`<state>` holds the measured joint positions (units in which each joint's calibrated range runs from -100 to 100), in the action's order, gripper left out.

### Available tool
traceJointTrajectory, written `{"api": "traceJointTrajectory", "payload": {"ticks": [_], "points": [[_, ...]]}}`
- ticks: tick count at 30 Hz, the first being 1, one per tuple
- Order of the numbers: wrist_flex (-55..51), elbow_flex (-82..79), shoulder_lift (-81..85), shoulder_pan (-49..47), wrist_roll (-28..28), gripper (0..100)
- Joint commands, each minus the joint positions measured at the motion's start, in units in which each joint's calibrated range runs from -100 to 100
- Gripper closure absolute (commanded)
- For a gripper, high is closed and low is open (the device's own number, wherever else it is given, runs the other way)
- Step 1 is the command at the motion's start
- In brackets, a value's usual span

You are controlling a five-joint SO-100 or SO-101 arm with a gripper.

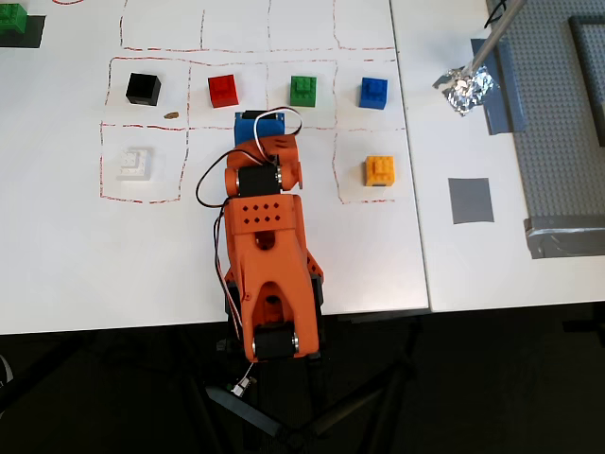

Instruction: Grab the block and put it in the grey marker

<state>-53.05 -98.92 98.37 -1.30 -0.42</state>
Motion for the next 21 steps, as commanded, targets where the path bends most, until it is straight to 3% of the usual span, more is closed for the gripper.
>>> {"api": "traceJointTrajectory", "payload": {"ticks": [1,21], "points": [[1.5,-0.8,1.2,-0.8,-0.7,100],[1.5,-0.8,1.2,-1.6,-1.2,100]]}}
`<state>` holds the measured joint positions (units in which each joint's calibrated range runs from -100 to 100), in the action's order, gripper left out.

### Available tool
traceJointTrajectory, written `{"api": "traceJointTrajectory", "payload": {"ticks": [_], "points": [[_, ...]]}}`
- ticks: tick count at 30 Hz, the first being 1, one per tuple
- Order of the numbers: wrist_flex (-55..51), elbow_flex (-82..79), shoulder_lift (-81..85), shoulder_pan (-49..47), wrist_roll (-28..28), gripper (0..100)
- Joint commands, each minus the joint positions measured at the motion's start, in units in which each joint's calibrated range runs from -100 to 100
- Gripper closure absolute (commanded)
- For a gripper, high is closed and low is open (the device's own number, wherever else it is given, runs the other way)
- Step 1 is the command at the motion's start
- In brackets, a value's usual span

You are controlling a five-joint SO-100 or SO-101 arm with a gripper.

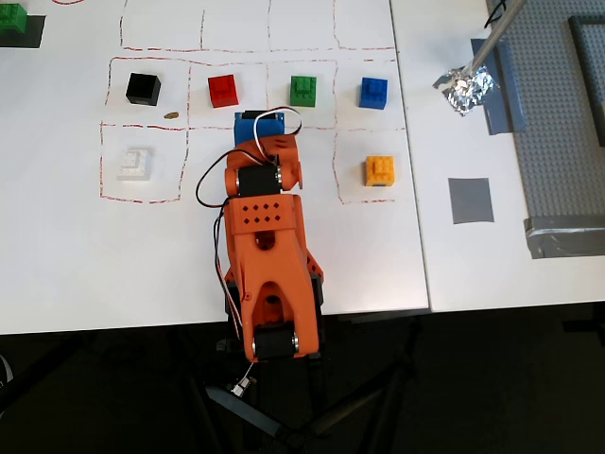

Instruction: Grab the block and put it in the grey marker

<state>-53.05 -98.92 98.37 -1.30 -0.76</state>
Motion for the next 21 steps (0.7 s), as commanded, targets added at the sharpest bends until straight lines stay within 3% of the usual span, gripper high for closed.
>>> {"api": "traceJointTrajectory", "payload": {"ticks": [1,21], "points": [[1.5,-0.8,1.2,-1.9,-1.0,100],[1.5,0.4,-1.0,-2.0,-2.3,100]]}}
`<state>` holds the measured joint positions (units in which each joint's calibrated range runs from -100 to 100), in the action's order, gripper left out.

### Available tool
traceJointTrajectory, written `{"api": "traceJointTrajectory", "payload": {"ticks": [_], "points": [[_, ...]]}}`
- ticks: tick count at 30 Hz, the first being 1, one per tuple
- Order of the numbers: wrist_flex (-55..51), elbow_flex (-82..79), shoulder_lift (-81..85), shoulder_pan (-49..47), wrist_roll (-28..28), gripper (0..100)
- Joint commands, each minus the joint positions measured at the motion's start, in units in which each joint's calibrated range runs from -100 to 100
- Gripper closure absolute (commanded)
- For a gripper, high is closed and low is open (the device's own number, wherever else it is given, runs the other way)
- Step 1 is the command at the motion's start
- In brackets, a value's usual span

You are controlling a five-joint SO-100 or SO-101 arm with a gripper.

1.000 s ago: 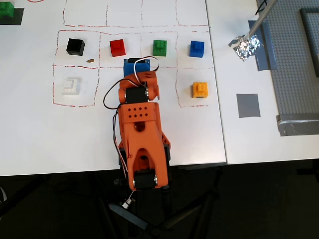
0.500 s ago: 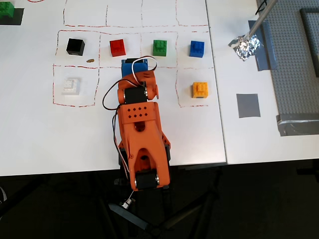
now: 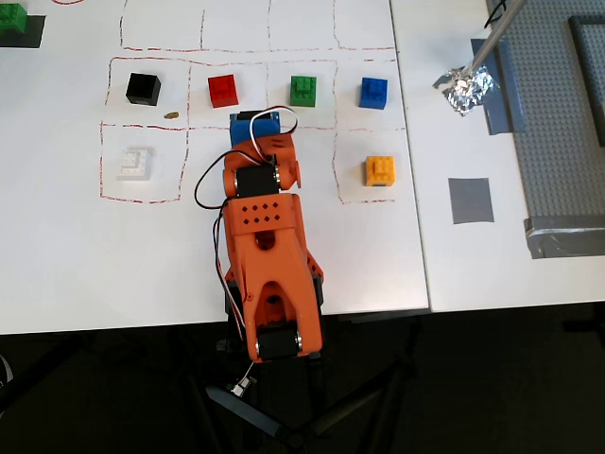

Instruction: Grab the block and put it in the grey marker

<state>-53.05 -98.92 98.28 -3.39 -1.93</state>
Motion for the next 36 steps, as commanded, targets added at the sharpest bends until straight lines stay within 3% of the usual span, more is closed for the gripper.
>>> {"api": "traceJointTrajectory", "payload": {"ticks": [1,12,23,36], "points": [[1.5,1.2,-2.1,0.4,-1.5,100],[-5.3,24.7,-28.2,5.4,-7.3,100],[-16.0,50.7,-52.1,12.3,-5.5,99],[-19.6,65.2,-71.2,16.0,-5.3,76]]}}
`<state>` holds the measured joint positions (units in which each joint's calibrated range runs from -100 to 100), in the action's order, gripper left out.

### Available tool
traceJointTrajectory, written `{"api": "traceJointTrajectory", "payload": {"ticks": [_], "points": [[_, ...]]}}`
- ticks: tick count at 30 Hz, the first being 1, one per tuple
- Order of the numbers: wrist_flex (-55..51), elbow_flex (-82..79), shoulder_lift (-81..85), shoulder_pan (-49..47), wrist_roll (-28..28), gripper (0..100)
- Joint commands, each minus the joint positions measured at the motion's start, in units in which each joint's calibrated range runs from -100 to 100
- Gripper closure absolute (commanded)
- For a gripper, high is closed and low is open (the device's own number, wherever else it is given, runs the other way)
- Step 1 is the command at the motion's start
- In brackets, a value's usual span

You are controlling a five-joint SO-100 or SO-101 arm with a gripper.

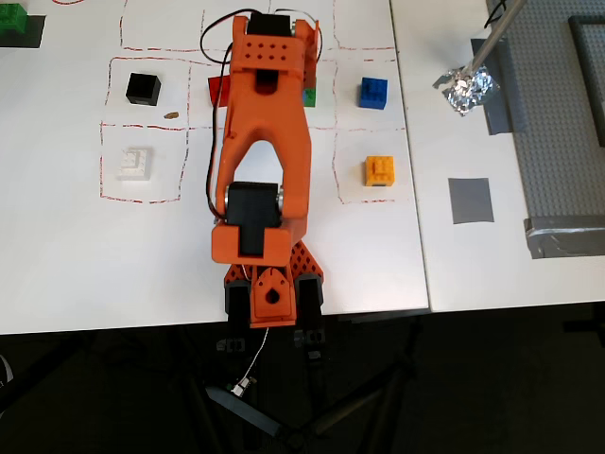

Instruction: Grab the block and put it in the grey marker

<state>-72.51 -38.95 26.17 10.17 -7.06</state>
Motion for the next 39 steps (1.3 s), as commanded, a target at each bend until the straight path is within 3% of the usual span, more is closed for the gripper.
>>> {"api": "traceJointTrajectory", "payload": {"ticks": [1,10,39], "points": [[0.2,5.4,-0.2,2.6,-0.2,75],[2.8,9.1,-7.9,4.2,0.3,64],[5.1,20.9,-24.6,3.8,0.8,64]]}}
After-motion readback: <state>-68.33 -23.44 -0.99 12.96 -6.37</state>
